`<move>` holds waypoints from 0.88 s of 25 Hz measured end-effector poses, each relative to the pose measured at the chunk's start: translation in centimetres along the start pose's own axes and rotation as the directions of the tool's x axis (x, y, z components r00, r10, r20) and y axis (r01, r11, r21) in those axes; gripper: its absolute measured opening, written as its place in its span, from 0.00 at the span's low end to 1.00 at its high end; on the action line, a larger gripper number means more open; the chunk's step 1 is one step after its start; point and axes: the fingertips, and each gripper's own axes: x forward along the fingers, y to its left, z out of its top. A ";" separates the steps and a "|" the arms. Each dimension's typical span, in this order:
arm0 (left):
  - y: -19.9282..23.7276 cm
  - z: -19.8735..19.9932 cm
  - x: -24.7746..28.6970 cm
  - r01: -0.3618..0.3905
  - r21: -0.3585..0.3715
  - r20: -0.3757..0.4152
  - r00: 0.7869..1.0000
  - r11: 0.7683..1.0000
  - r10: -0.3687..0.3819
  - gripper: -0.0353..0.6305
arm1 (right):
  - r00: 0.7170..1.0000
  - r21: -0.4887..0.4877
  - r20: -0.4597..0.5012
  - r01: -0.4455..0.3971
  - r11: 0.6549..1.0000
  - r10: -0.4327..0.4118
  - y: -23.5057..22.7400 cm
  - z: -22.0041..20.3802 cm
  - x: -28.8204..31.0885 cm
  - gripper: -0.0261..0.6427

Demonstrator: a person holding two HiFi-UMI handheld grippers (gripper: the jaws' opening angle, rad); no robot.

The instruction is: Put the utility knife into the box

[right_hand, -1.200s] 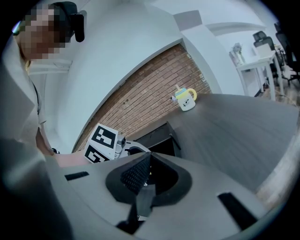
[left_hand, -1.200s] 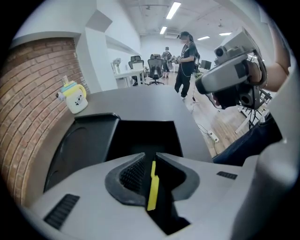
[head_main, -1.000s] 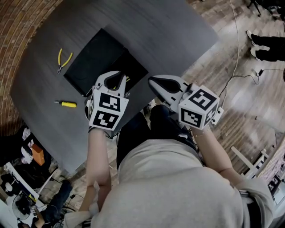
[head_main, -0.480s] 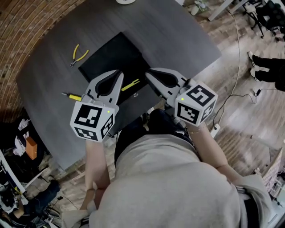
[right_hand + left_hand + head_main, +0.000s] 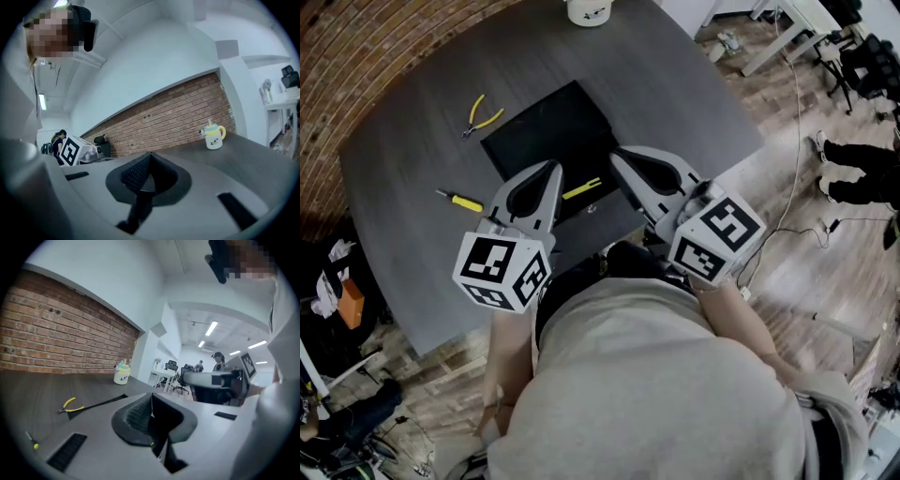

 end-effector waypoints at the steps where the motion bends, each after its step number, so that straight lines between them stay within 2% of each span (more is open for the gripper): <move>1: -0.1 -0.4 -0.1 -0.014 0.010 -0.010 1.000 1.000 0.014 0.09 | 1.000 0.000 -0.001 -0.007 1.000 0.007 0.2 0.0 -0.1 0.05; 7: -1.0 -2.4 -0.6 -0.030 -0.059 -0.029 0.999 0.998 0.029 0.09 | 0.998 0.000 -0.036 -0.044 0.999 0.044 1.3 -0.8 0.0 0.05; 9: -1.1 -2.8 -0.8 -0.033 -0.063 -0.042 0.999 0.997 0.030 0.09 | 0.997 0.009 -0.050 -0.053 0.999 0.054 1.5 -1.4 0.2 0.05; 14: -1.0 -3.2 -1.2 -0.049 -0.016 -0.060 0.997 0.999 0.048 0.08 | 0.994 0.010 -0.084 -0.073 0.997 0.073 2.1 -2.7 0.5 0.05; 19: -1.3 -3.3 -1.4 -0.017 -0.078 -0.036 0.999 0.997 0.014 0.08 | 0.991 0.013 -0.112 -0.071 0.997 0.072 2.2 -3.8 0.5 0.05; 22: -1.6 -3.7 -1.3 -0.008 -0.083 -0.046 0.999 0.996 0.004 0.08 | 0.990 0.012 -0.122 -0.070 0.997 0.071 2.1 -4.1 0.3 0.05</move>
